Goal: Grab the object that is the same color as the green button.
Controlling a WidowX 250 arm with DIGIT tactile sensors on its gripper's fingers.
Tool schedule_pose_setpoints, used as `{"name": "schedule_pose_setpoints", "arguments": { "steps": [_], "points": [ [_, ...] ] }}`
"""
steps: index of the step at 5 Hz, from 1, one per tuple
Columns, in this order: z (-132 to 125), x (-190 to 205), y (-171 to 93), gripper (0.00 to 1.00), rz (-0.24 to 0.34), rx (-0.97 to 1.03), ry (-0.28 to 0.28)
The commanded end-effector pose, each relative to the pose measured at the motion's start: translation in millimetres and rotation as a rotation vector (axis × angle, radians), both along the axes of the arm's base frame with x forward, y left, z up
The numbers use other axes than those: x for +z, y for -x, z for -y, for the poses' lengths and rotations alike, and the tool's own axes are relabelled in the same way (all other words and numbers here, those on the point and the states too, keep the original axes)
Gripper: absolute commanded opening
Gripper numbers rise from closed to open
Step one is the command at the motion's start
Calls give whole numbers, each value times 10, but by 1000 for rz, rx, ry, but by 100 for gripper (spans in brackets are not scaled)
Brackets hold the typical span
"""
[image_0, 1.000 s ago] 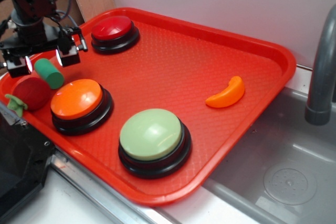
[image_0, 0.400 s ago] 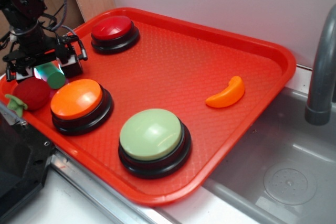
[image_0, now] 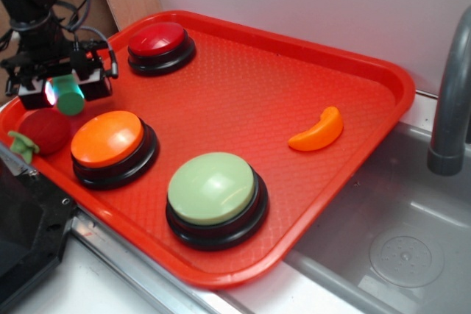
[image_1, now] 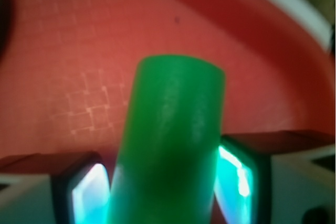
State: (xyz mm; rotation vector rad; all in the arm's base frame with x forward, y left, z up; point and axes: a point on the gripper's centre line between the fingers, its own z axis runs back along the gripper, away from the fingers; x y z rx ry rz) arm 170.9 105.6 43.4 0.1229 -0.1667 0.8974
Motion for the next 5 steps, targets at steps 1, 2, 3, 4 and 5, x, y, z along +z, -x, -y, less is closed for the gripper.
{"name": "schedule_pose_setpoints", "arguments": {
  "steps": [1,2,3,4,5],
  "points": [
    [603,795,-573,0,-34,-473,10],
    [1035,1182,-663,0,18,-609,28],
    [1394,1422,-658,0,48,-678,60],
    [1546,1392,-664,0,-3,-782,33],
    [1416,1294,-696,0,-16,-712,33]
  ]
}}
